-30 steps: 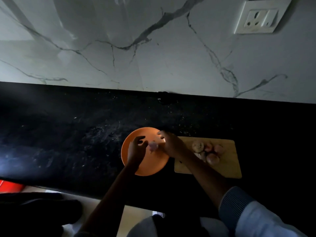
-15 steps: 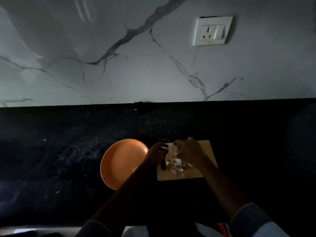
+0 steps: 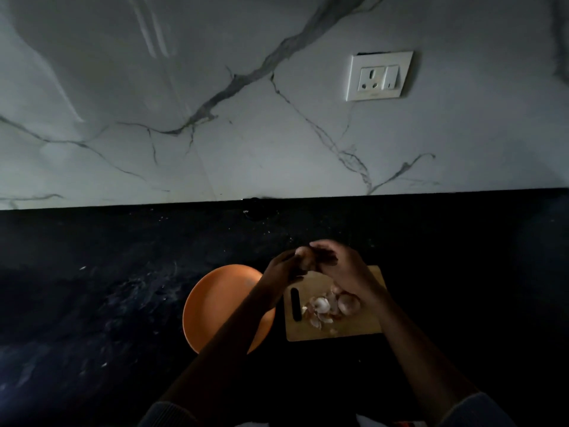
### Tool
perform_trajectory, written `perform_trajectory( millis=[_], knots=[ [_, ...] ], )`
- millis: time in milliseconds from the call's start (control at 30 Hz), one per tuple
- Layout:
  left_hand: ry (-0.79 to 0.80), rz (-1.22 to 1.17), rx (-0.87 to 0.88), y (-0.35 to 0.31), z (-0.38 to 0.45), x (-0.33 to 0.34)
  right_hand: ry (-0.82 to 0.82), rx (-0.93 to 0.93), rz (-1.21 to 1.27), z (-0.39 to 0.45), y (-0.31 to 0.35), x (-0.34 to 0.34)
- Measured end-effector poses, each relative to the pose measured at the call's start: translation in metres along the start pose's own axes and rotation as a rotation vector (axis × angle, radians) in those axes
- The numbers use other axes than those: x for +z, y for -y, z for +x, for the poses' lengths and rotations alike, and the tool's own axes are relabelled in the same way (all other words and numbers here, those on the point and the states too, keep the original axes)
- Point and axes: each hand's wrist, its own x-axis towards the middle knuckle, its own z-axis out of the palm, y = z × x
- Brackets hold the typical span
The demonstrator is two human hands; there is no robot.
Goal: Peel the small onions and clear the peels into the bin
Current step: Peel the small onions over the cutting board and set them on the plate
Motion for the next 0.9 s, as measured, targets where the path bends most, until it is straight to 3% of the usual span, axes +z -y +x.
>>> perform_trajectory(
  millis=[333, 467, 733, 900],
  knots=[
    [0.035, -0.282, -0.137, -0.009, -0.003, 0.000, -0.231, -0.054, -0.015, 0.000, 0.009, 0.007],
    [0.045, -0.367, -0.149, -0.009, -0.005, 0.002, -0.230, -0.092, -0.036, 0.004, 0.016, 0.012],
    [0.055, -0.281, -0.117, -0.015, -0.004, -0.006, -0.142, -0.144, -0.051, 0.002, 0.023, 0.004],
    [0.073, -0.181, -0.090, -0.021, -0.004, -0.008, -0.199, -0.153, -0.028, 0.001, 0.023, -0.002]
  ],
)
